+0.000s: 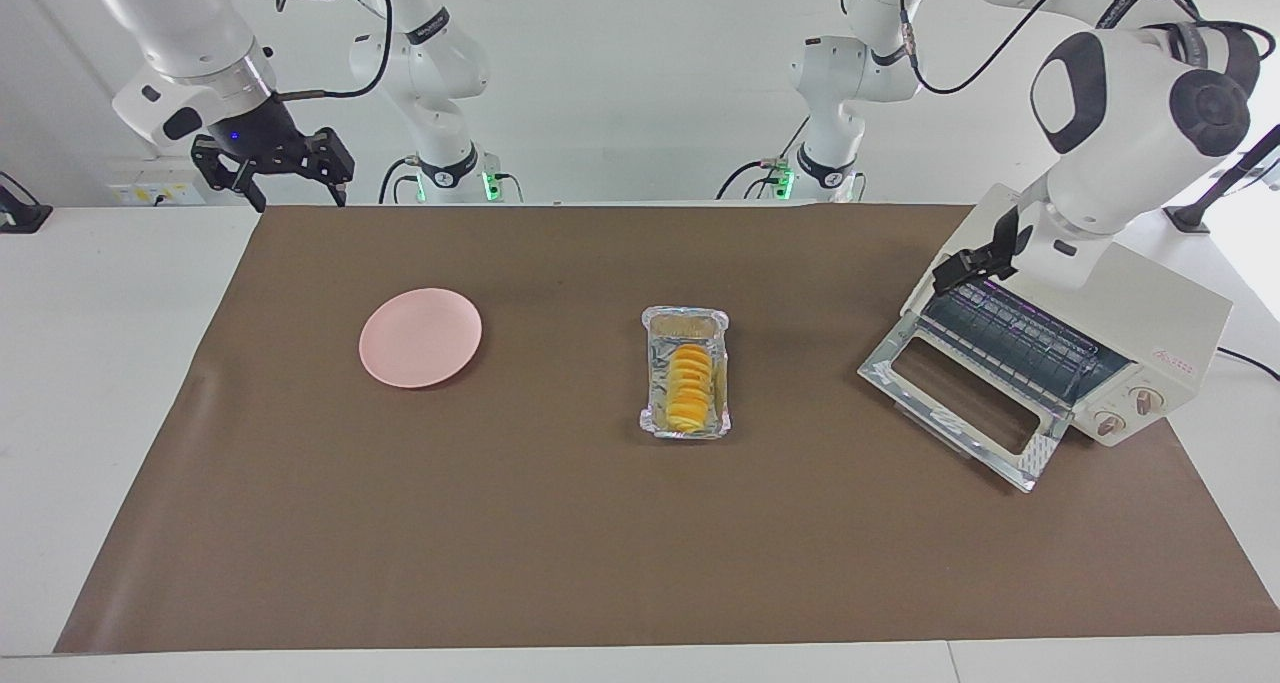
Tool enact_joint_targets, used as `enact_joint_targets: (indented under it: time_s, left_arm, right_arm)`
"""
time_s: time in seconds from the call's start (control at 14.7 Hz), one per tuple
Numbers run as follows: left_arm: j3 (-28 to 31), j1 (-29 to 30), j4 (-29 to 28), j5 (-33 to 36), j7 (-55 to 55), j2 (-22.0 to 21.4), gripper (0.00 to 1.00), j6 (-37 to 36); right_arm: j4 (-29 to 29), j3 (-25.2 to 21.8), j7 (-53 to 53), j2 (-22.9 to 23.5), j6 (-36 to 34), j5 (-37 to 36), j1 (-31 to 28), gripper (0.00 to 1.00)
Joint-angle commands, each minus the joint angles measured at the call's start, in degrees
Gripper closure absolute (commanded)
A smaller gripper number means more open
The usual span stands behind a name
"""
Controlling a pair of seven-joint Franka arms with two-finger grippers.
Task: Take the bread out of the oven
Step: 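Reach the right gripper over to the foil tray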
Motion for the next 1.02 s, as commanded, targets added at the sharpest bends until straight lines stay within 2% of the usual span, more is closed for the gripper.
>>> enact_joint_targets:
  time_s: [0.0, 0.14, 0.2, 0.34, 0.68, 0.95]
  left_arm:
    - [-1.4, 0.9, -4.6, 2.0, 1.5, -5.7, 0.0, -2.5]
    - [-4.1, 3.5, -6.0, 2.5, 1.5, -7.6, 0.0, -3.1]
    - [-9.3, 7.7, -7.5, 2.5, 1.6, -8.2, 0.0, -2.4]
    - [-10.1, 8.1, -8.7, 4.2, 4.1, -8.5, 0.0, 0.2]
    - [-10.6, 7.9, -8.6, 4.8, 5.6, -8.5, 0.0, -1.2]
    - [-11.2, 8.3, -8.9, 4.8, 5.7, -8.9, 0.0, -1.0]
  right_arm:
    - [-2.5, 0.6, -0.4, -1.4, 2.8, 1.4, -0.4, 0.0]
    - [-4.1, 1.1, 0.1, -1.7, 5.4, 2.9, 0.2, 0.0]
    - [-5.3, 1.3, 5.4, -1.1, 8.8, 3.0, 3.6, 0.0]
    - [-6.8, 1.3, 16.1, 1.0, 13.5, 3.0, 10.0, 0.0]
    - [-4.6, 1.2, 35.1, 12.5, 24.3, 2.7, 21.4, 0.0]
    - [1.1, 1.2, 45.7, 21.9, 28.4, 2.2, 27.6, 0.0]
